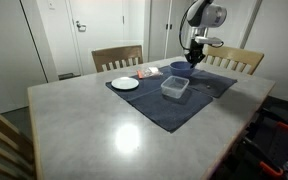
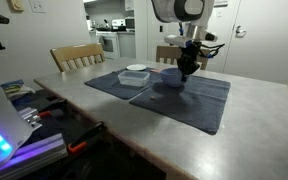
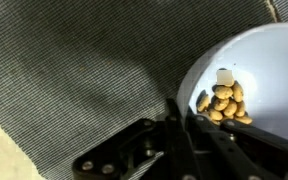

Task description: Pour the contents of the blue bowl into the plastic container

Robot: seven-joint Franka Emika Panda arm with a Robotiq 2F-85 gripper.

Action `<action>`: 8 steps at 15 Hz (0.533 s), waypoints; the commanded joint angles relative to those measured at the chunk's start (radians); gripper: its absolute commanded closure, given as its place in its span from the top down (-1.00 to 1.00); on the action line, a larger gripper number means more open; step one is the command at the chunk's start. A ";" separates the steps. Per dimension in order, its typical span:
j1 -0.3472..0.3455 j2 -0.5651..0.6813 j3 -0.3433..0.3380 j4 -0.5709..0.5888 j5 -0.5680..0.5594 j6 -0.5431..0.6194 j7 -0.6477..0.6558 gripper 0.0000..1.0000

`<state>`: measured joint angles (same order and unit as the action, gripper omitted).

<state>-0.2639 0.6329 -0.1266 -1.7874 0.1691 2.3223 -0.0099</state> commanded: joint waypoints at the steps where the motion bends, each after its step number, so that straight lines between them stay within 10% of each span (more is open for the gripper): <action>1: 0.011 -0.026 0.002 -0.011 -0.018 -0.015 -0.005 -0.99; 8: 0.062 -0.056 -0.016 0.013 -0.108 -0.060 0.024 -0.97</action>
<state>-0.2242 0.6103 -0.1272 -1.7814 0.0962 2.3065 -0.0063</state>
